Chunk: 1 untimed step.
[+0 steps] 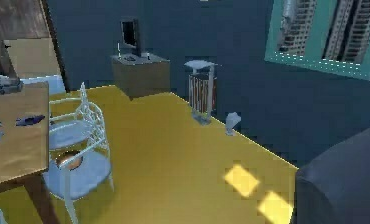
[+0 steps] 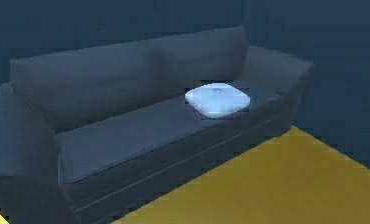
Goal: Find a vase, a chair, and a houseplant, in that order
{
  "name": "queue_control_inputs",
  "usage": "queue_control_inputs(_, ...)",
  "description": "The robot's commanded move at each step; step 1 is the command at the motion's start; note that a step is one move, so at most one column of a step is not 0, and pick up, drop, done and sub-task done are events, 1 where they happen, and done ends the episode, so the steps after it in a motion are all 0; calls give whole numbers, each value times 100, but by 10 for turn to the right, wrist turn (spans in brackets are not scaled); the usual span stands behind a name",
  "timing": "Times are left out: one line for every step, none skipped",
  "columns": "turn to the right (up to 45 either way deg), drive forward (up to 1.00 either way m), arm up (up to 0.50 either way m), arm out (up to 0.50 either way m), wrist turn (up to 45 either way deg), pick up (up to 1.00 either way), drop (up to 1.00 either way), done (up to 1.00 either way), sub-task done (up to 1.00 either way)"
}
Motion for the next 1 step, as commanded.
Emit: queue_control_inputs(0,55,0,0,0,0,0,0,0)
